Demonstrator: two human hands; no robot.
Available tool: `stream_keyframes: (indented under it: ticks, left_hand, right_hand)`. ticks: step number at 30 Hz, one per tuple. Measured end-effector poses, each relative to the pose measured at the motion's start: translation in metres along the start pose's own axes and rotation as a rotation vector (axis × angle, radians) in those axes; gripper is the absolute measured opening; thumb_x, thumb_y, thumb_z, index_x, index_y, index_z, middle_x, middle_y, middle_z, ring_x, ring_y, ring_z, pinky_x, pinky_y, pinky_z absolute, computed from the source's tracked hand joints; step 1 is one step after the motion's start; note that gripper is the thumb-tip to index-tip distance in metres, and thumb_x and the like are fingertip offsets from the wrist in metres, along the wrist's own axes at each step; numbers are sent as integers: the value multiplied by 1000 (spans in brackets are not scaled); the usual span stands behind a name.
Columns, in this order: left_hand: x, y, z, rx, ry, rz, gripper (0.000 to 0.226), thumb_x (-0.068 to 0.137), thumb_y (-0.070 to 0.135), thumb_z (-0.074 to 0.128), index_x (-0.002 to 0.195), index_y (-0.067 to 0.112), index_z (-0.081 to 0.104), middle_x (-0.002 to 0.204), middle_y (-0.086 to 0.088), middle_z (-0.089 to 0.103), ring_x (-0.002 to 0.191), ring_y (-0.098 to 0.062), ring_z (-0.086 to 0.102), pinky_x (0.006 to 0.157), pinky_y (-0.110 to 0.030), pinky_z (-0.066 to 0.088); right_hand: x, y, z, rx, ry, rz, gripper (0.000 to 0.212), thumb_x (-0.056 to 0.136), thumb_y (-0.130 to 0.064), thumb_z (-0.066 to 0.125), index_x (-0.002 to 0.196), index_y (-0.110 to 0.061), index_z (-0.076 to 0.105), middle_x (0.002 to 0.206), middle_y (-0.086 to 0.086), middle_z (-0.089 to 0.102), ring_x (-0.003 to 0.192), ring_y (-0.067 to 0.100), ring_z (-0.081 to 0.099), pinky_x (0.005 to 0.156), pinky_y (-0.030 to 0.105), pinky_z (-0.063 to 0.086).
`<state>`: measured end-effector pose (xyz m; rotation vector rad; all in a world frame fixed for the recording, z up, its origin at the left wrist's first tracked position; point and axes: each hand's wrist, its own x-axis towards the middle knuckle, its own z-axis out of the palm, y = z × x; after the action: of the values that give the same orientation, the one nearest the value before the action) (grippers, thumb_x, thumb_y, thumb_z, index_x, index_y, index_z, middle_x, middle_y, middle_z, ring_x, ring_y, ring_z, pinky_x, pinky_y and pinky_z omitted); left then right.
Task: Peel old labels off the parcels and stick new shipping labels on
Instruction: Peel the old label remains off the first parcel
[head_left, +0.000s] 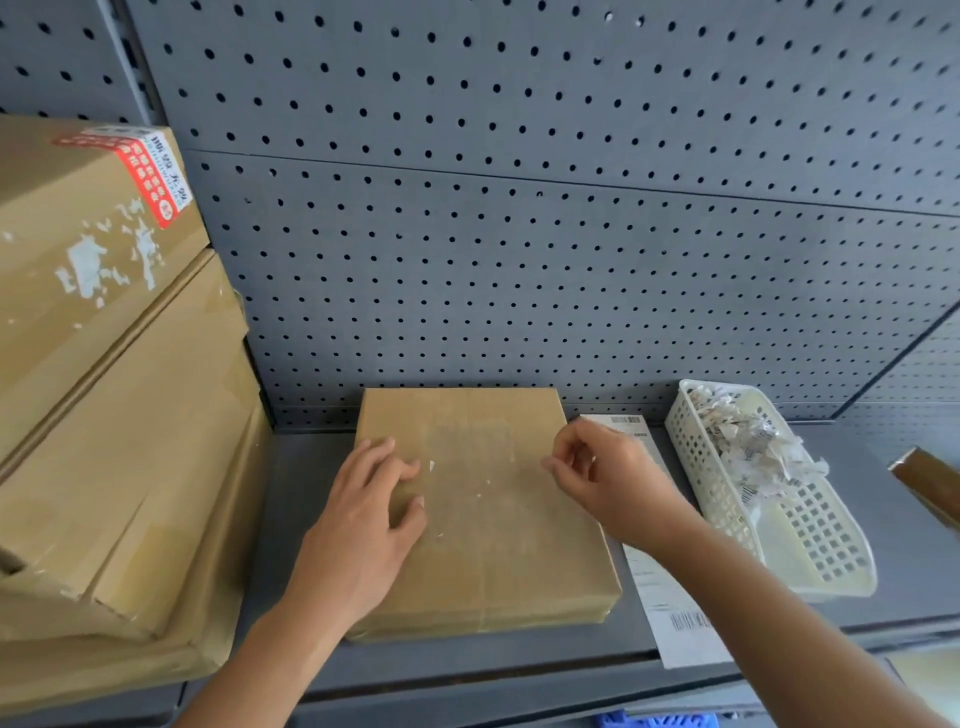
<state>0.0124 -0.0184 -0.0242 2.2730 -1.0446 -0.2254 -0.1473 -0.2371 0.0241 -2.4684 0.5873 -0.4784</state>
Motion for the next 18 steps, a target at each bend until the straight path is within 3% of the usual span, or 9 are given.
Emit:
stream_keyframes:
  ticks: [4,11,14,18]
  left_hand:
    - [1,-2,1,-2,7,3,36,99,43,49,134,35,51,159,22,20,141,15,-3,108,-39,41]
    - [3,-2,3,-4,31,-3,32,99,39,54,130,34,53,158,20,25,140,15,3,108,-40,39]
    - [4,-1,3,6,22,-7,33,98,38,55,131,34,54,158,19,26,147,7,9,112,-43,36]
    - [5,1,3,19,21,-5,33,97,36,56,130,32,55,157,16,30,150,-2,13,117,-45,30]
  right_hand:
    - [-15,37,-44,-135,162,189,12,90,-30,70,82,-26,62,69,-13,60,64,7,57,64,32,51]
    - [-42,104,-112,-413,459,447,9,95,-31,62,93,-26,69,82,-11,63,74,18,59,64,33,49]
    - [-46,126,-121,-526,453,490,16,96,-24,57,88,-21,71,91,-4,65,74,20,56,60,32,48]
    - [-44,140,-119,-572,340,599,28,94,-16,46,77,-18,68,88,-2,61,73,21,57,61,31,49]
